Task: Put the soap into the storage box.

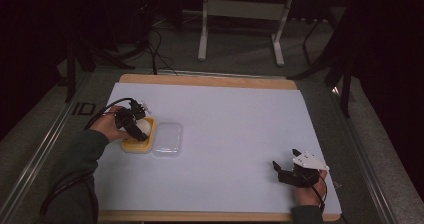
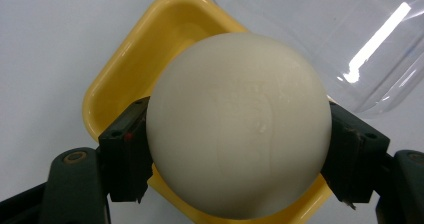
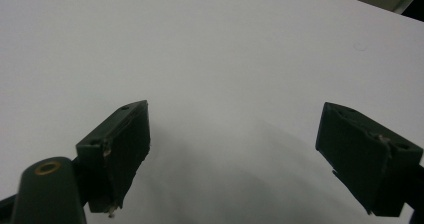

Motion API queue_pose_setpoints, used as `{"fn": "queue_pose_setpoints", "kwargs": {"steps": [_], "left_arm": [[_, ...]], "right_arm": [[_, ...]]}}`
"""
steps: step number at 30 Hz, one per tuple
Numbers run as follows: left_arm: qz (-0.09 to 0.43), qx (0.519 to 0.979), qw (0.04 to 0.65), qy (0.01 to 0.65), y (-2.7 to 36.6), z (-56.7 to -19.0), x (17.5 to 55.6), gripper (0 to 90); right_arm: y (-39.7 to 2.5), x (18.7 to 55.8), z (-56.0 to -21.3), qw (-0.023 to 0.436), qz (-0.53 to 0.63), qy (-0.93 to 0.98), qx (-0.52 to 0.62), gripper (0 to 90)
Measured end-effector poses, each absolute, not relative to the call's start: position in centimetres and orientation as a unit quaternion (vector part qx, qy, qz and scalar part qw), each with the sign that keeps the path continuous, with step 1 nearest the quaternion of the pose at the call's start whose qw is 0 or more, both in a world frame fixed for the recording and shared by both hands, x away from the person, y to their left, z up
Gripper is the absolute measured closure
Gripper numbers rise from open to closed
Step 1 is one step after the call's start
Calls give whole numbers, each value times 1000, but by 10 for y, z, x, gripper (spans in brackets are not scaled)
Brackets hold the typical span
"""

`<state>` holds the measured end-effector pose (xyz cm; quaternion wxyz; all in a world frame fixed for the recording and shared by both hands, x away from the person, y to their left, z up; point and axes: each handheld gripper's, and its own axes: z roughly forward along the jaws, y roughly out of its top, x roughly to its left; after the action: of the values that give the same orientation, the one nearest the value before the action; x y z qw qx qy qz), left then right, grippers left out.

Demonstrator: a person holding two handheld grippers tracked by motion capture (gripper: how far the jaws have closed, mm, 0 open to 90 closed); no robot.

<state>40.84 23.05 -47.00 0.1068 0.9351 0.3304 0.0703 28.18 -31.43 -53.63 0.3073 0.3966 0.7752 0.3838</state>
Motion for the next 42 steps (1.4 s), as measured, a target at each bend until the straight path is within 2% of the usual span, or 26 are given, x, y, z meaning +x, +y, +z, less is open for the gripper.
{"fn": "queue_pose_setpoints", "kwargs": {"steps": [42], "left_arm": [[63, 936, 92, 334, 236, -493, 409, 254]], "right_arm": [[-314, 281, -536, 309, 384, 775, 395, 141]]}}
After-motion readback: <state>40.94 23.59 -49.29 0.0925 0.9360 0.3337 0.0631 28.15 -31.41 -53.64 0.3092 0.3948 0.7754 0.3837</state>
